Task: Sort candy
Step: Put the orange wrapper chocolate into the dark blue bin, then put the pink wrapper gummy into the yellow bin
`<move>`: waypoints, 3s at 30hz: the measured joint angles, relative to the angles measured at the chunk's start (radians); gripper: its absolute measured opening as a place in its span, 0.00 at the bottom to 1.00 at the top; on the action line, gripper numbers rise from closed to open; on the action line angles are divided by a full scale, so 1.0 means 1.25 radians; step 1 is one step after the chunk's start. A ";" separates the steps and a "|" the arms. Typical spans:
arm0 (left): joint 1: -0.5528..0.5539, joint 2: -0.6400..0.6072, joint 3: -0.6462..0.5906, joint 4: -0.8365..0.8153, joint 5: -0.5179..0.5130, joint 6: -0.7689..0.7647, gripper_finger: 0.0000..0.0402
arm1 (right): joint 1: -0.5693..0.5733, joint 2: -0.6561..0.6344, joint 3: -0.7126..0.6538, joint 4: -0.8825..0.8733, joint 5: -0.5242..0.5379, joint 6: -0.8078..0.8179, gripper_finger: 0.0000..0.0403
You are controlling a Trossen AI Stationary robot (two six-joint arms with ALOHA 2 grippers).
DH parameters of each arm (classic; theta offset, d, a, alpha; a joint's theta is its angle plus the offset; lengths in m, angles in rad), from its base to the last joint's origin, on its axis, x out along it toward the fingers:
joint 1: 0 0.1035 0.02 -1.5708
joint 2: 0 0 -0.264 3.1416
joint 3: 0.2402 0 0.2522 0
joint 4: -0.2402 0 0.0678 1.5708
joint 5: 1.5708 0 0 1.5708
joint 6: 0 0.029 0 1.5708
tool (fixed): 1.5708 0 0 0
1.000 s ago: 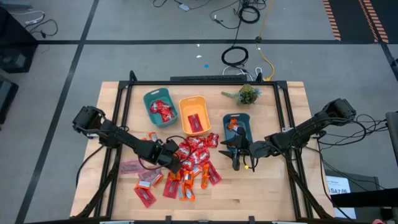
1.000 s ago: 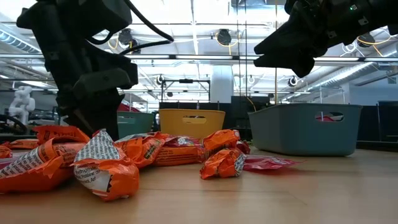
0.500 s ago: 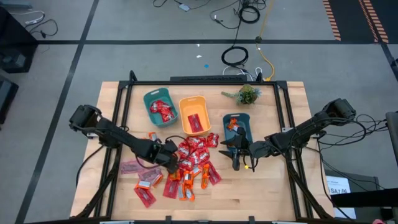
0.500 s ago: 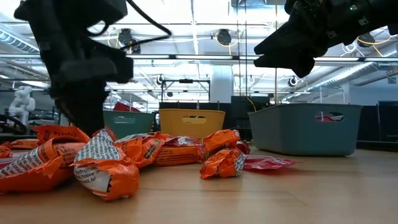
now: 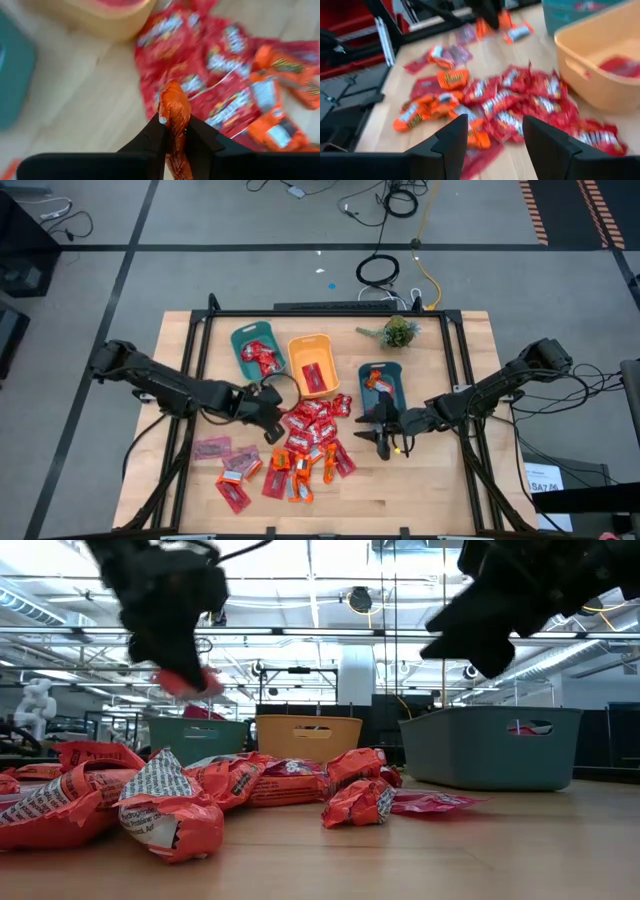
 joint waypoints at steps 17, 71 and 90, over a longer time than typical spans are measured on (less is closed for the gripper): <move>0.193 0.232 0.443 -0.081 0.007 0.437 0.15 | 0.067 0.000 0.000 -0.127 0.009 0.134 0.45; 0.262 0.363 0.602 -0.078 0.074 0.626 0.49 | 0.162 0.000 -0.001 -0.125 0.096 0.173 0.45; 0.008 0.066 0.058 0.009 0.013 0.315 0.49 | 0.119 0.000 0.000 -0.110 0.159 0.128 0.45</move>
